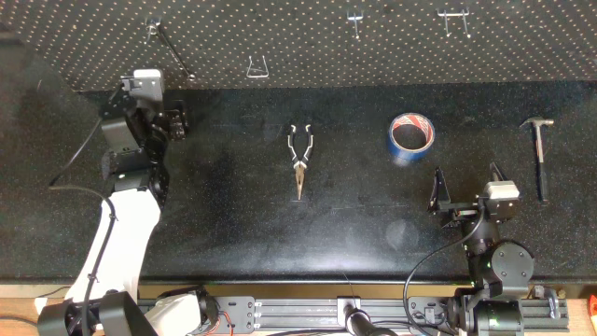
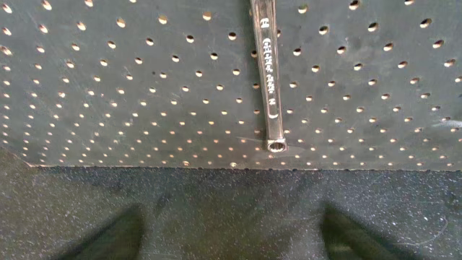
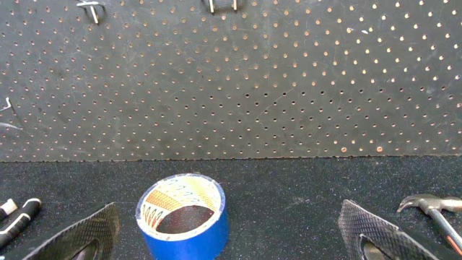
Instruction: Place Tools Onto Pegboard
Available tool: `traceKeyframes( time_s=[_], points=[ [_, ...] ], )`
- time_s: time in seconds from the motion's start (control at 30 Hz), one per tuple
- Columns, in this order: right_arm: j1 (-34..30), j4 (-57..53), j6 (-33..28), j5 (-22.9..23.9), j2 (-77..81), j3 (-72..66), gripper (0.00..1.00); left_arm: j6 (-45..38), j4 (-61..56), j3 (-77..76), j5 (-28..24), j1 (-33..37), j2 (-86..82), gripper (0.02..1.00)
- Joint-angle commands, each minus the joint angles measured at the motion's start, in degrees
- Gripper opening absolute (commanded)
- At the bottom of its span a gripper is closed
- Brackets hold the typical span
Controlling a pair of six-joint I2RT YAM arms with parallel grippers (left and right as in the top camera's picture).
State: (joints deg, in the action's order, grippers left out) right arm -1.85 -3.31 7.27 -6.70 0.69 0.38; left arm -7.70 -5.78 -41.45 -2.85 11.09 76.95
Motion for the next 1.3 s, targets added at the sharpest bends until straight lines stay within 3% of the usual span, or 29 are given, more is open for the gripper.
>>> traceKeyframes(
  time_s=[0.03, 0.17, 0.23, 0.27, 0.3, 0.33, 0.4, 0.43, 0.5, 0.57, 0.63, 0.7, 0.83, 0.9, 1.07, 1.2, 1.3],
  points=[
    [0.3, -0.3, 0.5, 0.3, -0.5, -0.2, 0.996, -0.2, 6.5, 0.0, -0.5, 0.1, -1.9, 0.996],
    [0.3, -0.3, 0.4, 0.3, -0.5, -0.2, 0.996, 0.4, 29.8, -1.2, -8.8, -1.5, -17.9, 0.996],
    [0.3, -0.3, 0.5, 0.3, -0.5, -0.2, 0.996, 0.4, 33.7, -1.2, -5.3, -1.4, -21.7, 0.996],
    [0.3, -0.3, 0.5, 0.3, -0.5, -0.2, 0.996, 0.7, 33.6, -1.2, -6.2, -1.4, -22.4, 0.996],
    [0.3, -0.3, 0.5, 0.3, -0.5, -0.2, 0.996, 6.3, 33.4, -1.2, -13.3, -1.6, -23.1, 0.996],
    [0.3, -0.3, 0.5, 0.3, -0.5, -0.2, 0.996, 11.3, 34.7, -1.2, -13.9, -3.2, -22.9, 0.998],
    [0.3, -0.3, 0.5, 0.3, -0.5, -0.2, 0.996, 21.2, 38.5, -1.2, -5.2, -12.0, -22.3, 0.998],
    [0.3, -0.3, 0.4, 0.3, -0.5, -0.2, 0.996, 28.0, 40.2, -1.3, 2.1, -21.3, -21.5, 0.998],
    [0.3, -0.3, 0.5, 0.3, -0.5, -0.2, 0.996, 38.4, 40.3, -1.3, 9.9, -32.8, -18.9, 0.998],
    [0.3, -0.3, 0.5, 0.3, -0.5, -0.2, 0.991, 43.6, 39.8, -3.6, 11.5, -42.1, -11.5, 0.998],
    [0.3, -0.3, 0.5, 0.3, -0.5, -0.2, 0.996, 44.0, 39.9, -8.0, 11.2, -45.4, -3.1, 0.998],
    [0.3, -0.3, 0.5, 0.3, -0.5, -0.2, 0.996, 44.3, 42.0, -15.0, 8.6, -45.2, 6.1, 0.998],
    [0.3, -0.3, 0.4, 0.3, -0.5, -0.2, 0.996, 42.8, 48.6, -27.1, 10.9, -45.0, 19.2, 0.998],
    [0.3, -0.3, 0.4, 0.3, -0.5, -0.2, 0.996, 42.9, 48.0, -28.9, 9.6, -43.6, 23.0, 0.998],
    [0.3, -0.3, 0.4, 0.3, -0.5, -0.2, 0.996, 42.7, 46.2, -28.9, 9.7, -40.0, 24.9, 0.998],
    [0.3, -0.3, 0.4, 0.3, -0.5, -0.2, 0.996, 40.2, 43.8, -28.9, 5.1, -40.0, 26.6, 0.998],
    [0.3, -0.3, 0.5, 0.3, -0.5, -0.2, 0.996, 40.5, 47.6, -29.7, 4.8, -39.9, 26.8, 0.998]
  ],
)
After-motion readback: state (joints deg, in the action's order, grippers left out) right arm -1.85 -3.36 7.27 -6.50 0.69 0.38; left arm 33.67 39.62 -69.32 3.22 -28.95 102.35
